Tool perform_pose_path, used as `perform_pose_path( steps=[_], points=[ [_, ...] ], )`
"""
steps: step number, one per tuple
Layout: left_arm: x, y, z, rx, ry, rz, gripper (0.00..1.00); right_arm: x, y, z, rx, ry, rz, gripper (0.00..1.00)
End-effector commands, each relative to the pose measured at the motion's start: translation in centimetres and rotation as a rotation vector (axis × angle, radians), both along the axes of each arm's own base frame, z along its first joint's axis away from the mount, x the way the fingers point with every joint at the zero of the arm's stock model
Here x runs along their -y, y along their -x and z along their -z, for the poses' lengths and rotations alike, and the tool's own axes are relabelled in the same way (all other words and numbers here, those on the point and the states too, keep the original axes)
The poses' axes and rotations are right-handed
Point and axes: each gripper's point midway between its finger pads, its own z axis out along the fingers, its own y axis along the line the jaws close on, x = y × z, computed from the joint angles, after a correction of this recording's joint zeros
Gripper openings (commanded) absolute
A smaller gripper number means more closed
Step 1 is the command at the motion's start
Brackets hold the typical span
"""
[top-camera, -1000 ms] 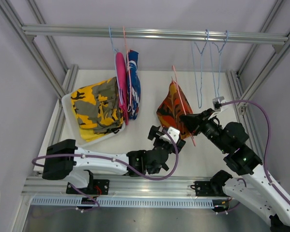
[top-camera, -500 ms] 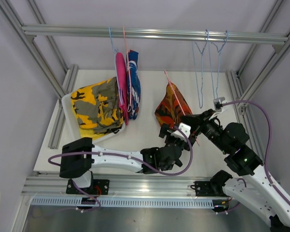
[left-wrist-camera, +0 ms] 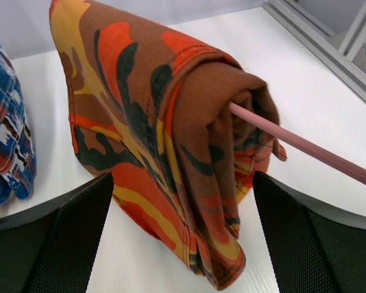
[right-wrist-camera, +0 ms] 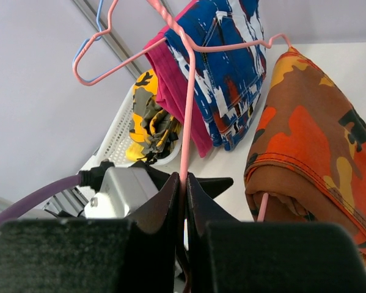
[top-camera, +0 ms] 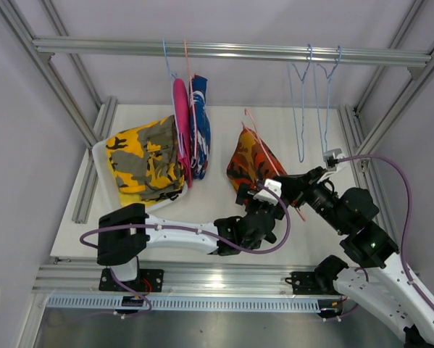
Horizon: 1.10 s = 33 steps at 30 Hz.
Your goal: Remove the trousers from the hanger
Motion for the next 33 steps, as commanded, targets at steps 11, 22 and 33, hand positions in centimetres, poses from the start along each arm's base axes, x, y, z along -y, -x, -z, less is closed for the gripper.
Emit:
perform_pose_path(
  steps=[11, 22, 33],
  points=[
    [-1.8, -2.2, -0.6, -0.007, 0.039, -0.124, 0.61, 1.6, 3.2, -6.5, 0.136, -0.169, -0.035, 0.0],
    [-2.8, -2.5, -2.2, -0.008, 0.051, -0.128, 0.01, 2.1, 3.4, -4.1, 0.091, -0.164, -0.018, 0.0],
    [-4.9, -1.5, -9.5, 0.042, 0.103, -0.049, 0.01, 2.0, 2.4, -0.4, 0.041, -0.158, 0.016, 0.0]
  ],
)
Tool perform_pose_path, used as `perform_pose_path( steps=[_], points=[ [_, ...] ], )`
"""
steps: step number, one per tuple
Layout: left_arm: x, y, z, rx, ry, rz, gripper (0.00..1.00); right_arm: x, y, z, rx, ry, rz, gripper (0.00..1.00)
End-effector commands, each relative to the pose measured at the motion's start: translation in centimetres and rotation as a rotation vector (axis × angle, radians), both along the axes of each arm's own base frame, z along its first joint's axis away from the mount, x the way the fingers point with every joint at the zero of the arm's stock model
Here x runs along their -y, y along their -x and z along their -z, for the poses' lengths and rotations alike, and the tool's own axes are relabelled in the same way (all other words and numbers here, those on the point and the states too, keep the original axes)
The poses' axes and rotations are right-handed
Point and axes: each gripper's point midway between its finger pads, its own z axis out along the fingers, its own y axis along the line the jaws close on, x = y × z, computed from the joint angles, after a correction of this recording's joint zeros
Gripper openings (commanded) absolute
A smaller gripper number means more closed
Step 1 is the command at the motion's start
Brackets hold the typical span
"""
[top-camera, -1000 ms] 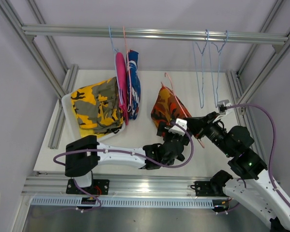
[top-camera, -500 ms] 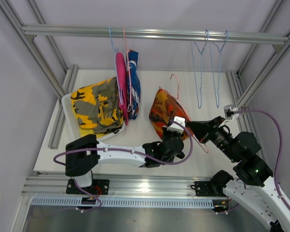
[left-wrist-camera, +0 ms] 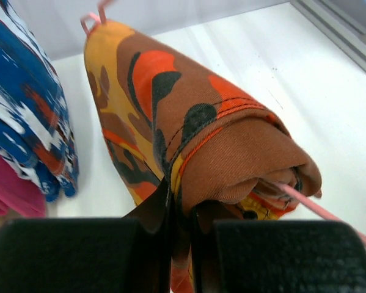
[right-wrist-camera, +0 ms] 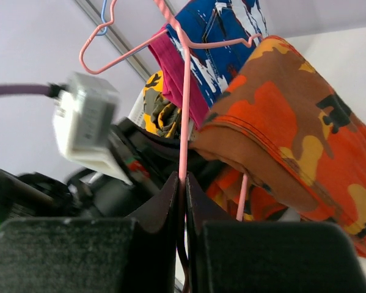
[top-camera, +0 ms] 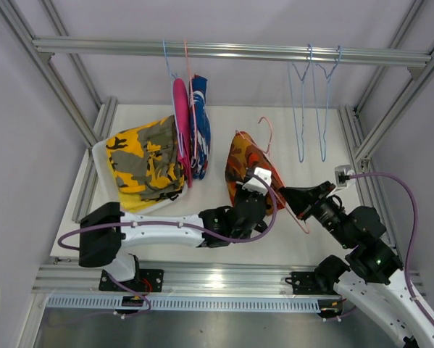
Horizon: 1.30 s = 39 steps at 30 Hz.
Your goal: Remove the trousers from the hanger
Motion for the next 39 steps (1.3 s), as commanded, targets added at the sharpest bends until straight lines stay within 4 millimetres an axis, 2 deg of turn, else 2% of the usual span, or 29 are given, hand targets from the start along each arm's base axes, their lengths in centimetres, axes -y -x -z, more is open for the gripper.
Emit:
perform_pose_path(
  steps=[1, 7, 10, 11, 13, 14, 19, 20, 24, 33, 36, 37, 39],
  points=[
    [-1.3, 0.0, -8.3, 0.067, 0.159, 0.026, 0.01, 0.2, 0.1, -2.2, 0.067, -0.076, 0.01, 0.0],
    [-2.8, 0.9, -13.7, 0.104, 0.202, 0.084, 0.01, -0.6, -0.8, -1.0, 0.05, -0.09, 0.008, 0.0],
    [-3.8, 1.4, -15.2, 0.109, 0.215, 0.102, 0.01, -1.0, -1.2, -0.2, 0.036, -0.092, 0.007, 0.0],
    [-4.5, 1.8, -16.5, 0.115, 0.243, 0.112, 0.01, -0.7, -1.8, 0.1, 0.03, -0.088, 0.037, 0.0],
    [-5.3, 2.3, -17.2, 0.114, 0.241, 0.132, 0.01, -0.9, -2.1, 1.0, 0.018, -0.074, 0.043, 0.0],
    [-6.4, 2.6, -18.6, 0.12, 0.272, 0.137, 0.01, -0.9, -2.3, 1.3, 0.016, -0.064, 0.049, 0.0],
    [-9.4, 4.1, -22.5, 0.125, 0.326, 0.187, 0.01, -0.9, -2.9, 2.7, 0.0, -0.032, 0.067, 0.0],
    [-10.0, 4.3, -22.5, 0.116, 0.312, 0.195, 0.01, -0.9, -3.0, 3.0, -0.002, -0.028, 0.072, 0.0],
    [-13.8, 5.6, -26.5, 0.143, 0.428, 0.23, 0.01, -1.0, -3.2, 4.5, -0.029, -0.005, 0.074, 0.0],
    [-19.3, 7.5, -32.3, 0.244, 0.562, 0.29, 0.0, -1.3, -3.7, 6.5, -0.057, 0.044, 0.078, 0.0],
    [-21.9, 7.7, -34.5, 0.299, 0.617, 0.264, 0.01, -1.3, -3.8, 7.0, -0.061, 0.059, 0.082, 0.0],
    [-23.1, 7.9, -35.8, 0.33, 0.634, 0.253, 0.01, -1.3, -3.8, 7.2, -0.065, 0.063, 0.082, 0.0],
    [-24.2, 8.2, -37.0, 0.362, 0.65, 0.258, 0.01, -1.3, -3.9, 7.5, -0.07, 0.069, 0.083, 0.0]
  ],
)
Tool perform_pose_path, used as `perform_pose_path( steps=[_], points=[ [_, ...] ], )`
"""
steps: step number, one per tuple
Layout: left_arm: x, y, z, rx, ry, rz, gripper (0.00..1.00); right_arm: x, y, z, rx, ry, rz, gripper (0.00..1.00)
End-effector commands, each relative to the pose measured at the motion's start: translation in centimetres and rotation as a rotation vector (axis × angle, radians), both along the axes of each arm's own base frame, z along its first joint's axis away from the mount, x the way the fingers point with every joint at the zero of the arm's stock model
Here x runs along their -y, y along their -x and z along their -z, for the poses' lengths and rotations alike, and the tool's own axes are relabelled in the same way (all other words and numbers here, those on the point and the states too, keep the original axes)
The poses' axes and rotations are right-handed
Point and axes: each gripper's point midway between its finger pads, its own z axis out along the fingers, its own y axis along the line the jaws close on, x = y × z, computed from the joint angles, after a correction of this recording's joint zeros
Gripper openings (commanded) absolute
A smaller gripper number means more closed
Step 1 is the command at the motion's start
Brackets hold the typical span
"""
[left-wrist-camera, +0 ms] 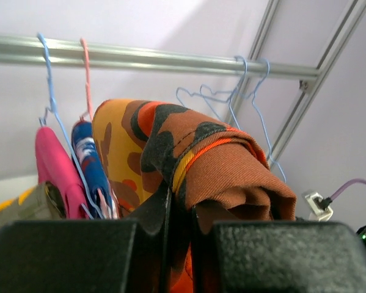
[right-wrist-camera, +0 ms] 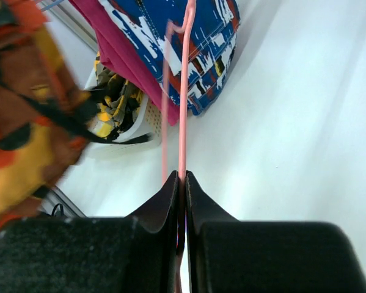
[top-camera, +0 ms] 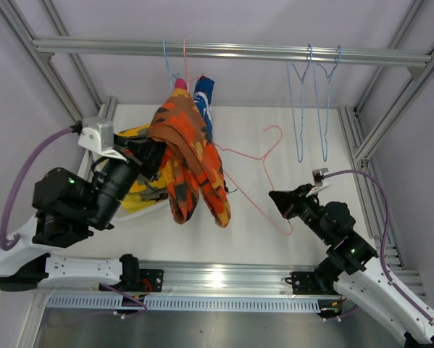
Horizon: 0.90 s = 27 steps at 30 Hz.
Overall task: Remove the trousers from the hanger
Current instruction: Remove the trousers from the hanger, then place the trousers in the bin.
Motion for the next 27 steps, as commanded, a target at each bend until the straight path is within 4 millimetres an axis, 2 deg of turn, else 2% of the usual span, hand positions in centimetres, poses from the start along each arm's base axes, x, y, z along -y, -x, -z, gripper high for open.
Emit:
perform_pose_path(
  steps=[1, 7, 8, 11, 13, 21, 25, 26, 27],
  points=[
    [-5.5, 1.5, -8.8, 0.14, 0.258, 0.009, 0.01, 0.2, -0.5, -0.6, 0.045, -0.004, 0.025, 0.0],
    [-8.7, 2.4, -12.3, 0.199, 0.32, 0.006, 0.01, 0.3, -0.6, 0.8, 0.02, 0.009, 0.028, 0.0],
    [-9.9, 2.6, -13.1, 0.21, 0.343, -0.005, 0.01, 0.2, -0.6, 1.0, 0.016, 0.012, 0.028, 0.0],
    [-12.0, 2.5, -13.8, 0.225, 0.356, -0.055, 0.01, 0.2, -0.6, 1.6, 0.006, 0.021, 0.028, 0.0],
    [-14.2, 2.7, -14.4, 0.253, 0.396, -0.086, 0.01, 0.2, -0.6, 1.9, 0.002, 0.024, 0.03, 0.0],
    [-19.7, 2.6, -14.4, 0.281, 0.459, -0.234, 0.01, 0.1, -0.7, 3.1, -0.004, 0.031, 0.027, 0.0],
    [-21.3, 2.1, -13.7, 0.293, 0.429, -0.344, 0.01, 0.0, -0.8, 3.7, -0.013, 0.034, 0.025, 0.0],
    [-22.1, 2.1, -13.5, 0.283, 0.468, -0.372, 0.01, 0.0, -0.8, 3.7, -0.015, 0.036, 0.025, 0.0],
    [-22.0, 2.0, -13.1, 0.288, 0.448, -0.388, 0.01, -0.1, -0.8, 3.7, -0.014, 0.035, 0.022, 0.0]
  ],
)
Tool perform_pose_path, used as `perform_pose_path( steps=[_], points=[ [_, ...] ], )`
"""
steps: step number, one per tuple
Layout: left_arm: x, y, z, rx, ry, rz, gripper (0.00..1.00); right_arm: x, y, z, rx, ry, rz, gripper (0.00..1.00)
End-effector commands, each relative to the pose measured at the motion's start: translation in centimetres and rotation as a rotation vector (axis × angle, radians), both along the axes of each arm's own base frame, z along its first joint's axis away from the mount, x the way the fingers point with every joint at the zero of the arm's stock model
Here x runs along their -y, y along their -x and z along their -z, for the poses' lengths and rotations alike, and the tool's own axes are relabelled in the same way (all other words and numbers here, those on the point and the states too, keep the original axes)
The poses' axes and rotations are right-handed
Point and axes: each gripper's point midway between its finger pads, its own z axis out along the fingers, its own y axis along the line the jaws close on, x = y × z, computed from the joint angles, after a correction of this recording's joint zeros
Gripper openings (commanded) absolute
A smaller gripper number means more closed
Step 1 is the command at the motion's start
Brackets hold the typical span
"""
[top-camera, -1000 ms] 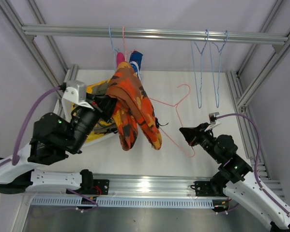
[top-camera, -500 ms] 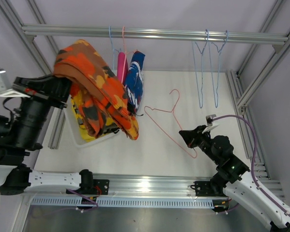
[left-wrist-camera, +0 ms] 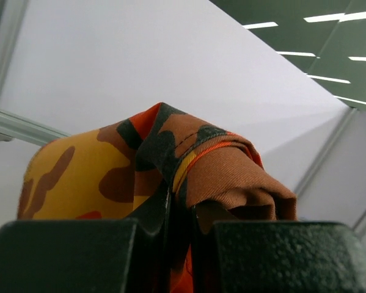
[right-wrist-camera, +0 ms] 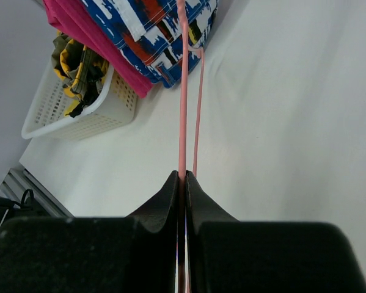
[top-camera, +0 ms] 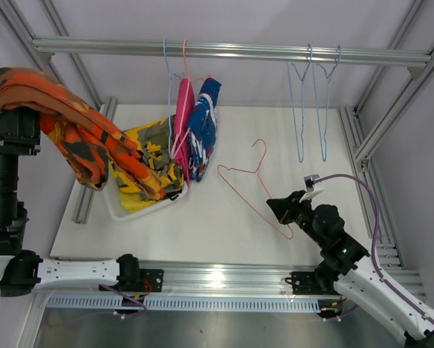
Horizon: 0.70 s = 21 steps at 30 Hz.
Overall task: Remove the trousers from the hanger
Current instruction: Place the trousers in the bin.
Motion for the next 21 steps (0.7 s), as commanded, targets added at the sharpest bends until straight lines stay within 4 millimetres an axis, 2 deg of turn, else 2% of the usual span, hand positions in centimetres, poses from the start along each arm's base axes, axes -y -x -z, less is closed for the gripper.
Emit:
perform_pose_path(
  steps=[1, 3, 7, 11, 12, 15, 16, 17, 20, 21],
  points=[
    [-3.1, 0.5, -1.3, 0.066, 0.085, -0.089, 0.01, -0.1, -0.6, -1.5, 0.059, -0.031, 0.014, 0.0],
    [-4.0, 0.4, -0.7, 0.057, 0.107, -0.134, 0.01, -0.1, -0.6, -1.3, 0.054, -0.029, 0.016, 0.0],
    [-4.3, 0.3, 0.2, 0.036, 0.089, -0.179, 0.01, -0.1, -0.6, -1.0, 0.049, -0.022, 0.011, 0.0],
    [-3.0, -0.3, 2.5, 0.006, 0.029, -0.235, 0.01, -0.2, -0.6, -1.0, 0.046, -0.024, 0.008, 0.0],
    [-1.4, -0.8, 4.1, -0.007, -0.021, -0.246, 0.01, -0.1, -0.6, -0.8, 0.043, -0.023, 0.01, 0.0],
    [-2.4, -0.9, 6.1, -0.046, 0.024, -0.301, 0.01, 0.0, -0.4, -0.5, 0.036, -0.022, 0.009, 0.0],
    [-1.4, -1.4, 7.9, -0.065, 0.002, -0.322, 0.01, 0.1, -0.3, -0.6, 0.041, -0.026, 0.009, 0.0],
    [-2.1, -1.3, 8.8, -0.088, 0.028, -0.335, 0.01, 0.1, -0.2, -0.7, 0.043, -0.025, 0.008, 0.0],
    [-1.8, -2.0, 12.6, -0.16, 0.038, -0.387, 0.01, 0.4, 0.2, -0.5, 0.037, -0.01, 0.005, 0.0],
    [-1.9, -2.1, 13.3, -0.175, 0.087, -0.384, 0.01, 0.5, 0.3, -0.4, 0.035, -0.005, 0.005, 0.0]
  ],
)
